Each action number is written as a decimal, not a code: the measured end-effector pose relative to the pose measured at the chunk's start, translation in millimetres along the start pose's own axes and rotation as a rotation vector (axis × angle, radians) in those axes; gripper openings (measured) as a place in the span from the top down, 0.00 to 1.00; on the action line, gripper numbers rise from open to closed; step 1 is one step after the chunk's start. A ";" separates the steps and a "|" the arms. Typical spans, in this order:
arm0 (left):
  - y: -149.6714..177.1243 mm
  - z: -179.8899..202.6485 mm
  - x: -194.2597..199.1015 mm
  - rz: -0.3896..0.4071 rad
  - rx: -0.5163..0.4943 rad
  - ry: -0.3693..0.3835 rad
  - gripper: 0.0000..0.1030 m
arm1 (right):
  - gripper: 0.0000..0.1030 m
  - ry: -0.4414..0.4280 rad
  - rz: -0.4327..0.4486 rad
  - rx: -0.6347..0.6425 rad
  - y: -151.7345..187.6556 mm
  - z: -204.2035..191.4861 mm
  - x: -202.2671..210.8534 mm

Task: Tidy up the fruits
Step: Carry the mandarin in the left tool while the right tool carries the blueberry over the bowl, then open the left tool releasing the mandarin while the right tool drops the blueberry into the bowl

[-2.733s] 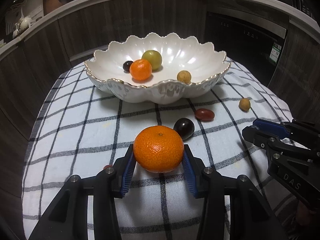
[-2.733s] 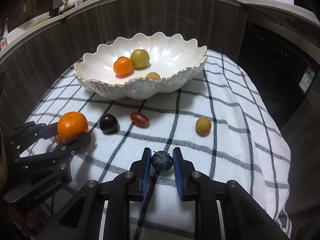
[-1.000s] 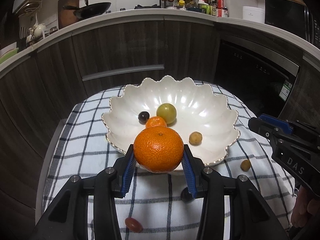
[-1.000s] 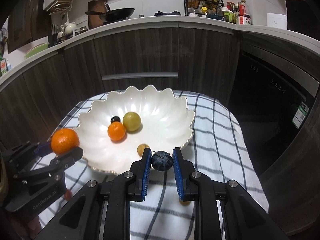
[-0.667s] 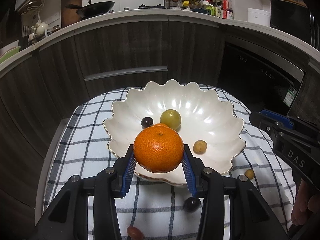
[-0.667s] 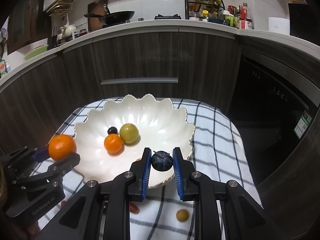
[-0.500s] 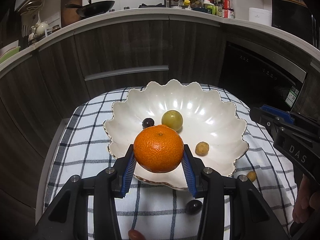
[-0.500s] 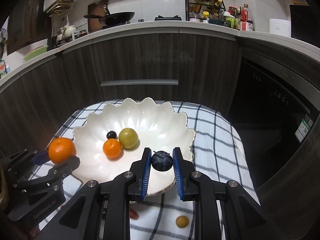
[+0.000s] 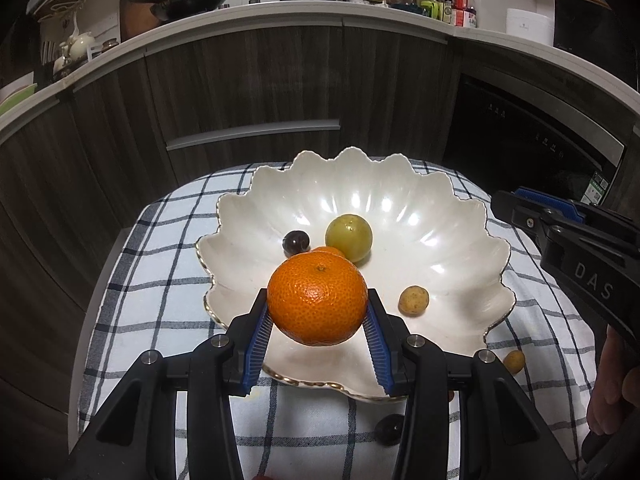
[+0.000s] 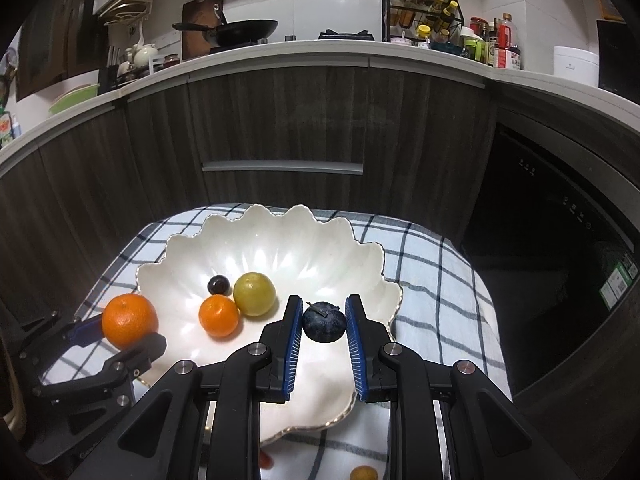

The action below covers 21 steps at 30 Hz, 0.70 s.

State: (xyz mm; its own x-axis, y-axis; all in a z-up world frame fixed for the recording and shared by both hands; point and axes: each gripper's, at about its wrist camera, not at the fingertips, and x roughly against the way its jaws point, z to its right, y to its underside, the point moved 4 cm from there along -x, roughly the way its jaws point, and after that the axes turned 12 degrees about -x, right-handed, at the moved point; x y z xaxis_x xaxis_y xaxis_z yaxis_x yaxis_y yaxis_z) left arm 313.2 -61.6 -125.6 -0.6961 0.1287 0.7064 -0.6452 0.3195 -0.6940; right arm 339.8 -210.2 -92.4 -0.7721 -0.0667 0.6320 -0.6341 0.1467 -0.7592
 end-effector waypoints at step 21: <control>5.7 -6.2 -26.1 -0.057 0.031 0.025 0.57 | 0.77 -0.015 -0.079 0.009 2.2 -7.3 -36.2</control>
State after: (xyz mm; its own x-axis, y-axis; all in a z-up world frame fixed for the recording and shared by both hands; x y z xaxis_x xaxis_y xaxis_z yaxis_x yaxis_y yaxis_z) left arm 329.7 -57.3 -147.1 -0.6499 0.1349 0.7479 -0.6934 0.2978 -0.6562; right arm 366.7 -200.3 -115.8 -0.7200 -0.0925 0.6878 -0.6935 0.1315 -0.7083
